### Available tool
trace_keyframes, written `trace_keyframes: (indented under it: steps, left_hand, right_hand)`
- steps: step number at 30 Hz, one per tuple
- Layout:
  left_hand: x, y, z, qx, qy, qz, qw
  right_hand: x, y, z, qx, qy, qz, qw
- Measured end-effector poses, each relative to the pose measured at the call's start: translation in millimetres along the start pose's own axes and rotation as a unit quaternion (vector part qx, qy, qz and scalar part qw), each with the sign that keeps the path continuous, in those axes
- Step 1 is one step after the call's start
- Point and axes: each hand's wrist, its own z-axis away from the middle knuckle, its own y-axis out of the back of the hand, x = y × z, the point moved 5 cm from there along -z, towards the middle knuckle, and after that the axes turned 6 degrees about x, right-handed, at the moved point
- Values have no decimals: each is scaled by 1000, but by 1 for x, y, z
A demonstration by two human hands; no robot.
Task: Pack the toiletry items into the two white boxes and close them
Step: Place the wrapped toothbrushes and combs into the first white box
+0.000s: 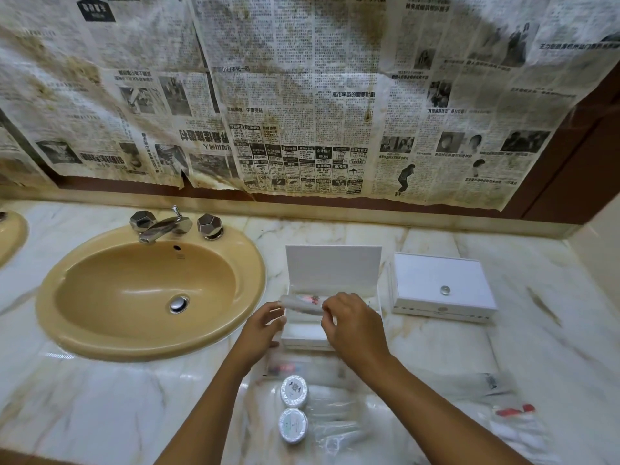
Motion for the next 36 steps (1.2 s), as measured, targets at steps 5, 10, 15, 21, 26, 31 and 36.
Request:
trace_keyframes:
  steps: [5, 10, 15, 21, 26, 31, 36]
  left_hand:
    - [0, -1, 2, -1, -19, -7, 1000]
    - [0, -1, 2, -4, -25, -13, 1000]
    - [-2, -1, 1, -4, -27, -11, 1000]
    - [-3, -2, 1, 1, -34, -8, 999]
    - [-3, -2, 0, 2, -34, -10, 999]
    - [-3, -2, -1, 3, -32, -9, 999]
    - [-4, -2, -1, 2, -31, -10, 999]
  right_hand:
    - [8, -6, -16, 12, -36, -33, 999]
    - [15, -16, -21, 9, -77, -54, 996]
    - [23, -33, -24, -20, -68, 17, 997]
    - [35, -54, -18, -106, -90, 56, 989]
    - [37, -62, -22, -180, -110, 57, 976]
    - [44, -77, -11, -280, -180, 6, 943]
    - [35, -71, -13, -282, -81, 93, 951]
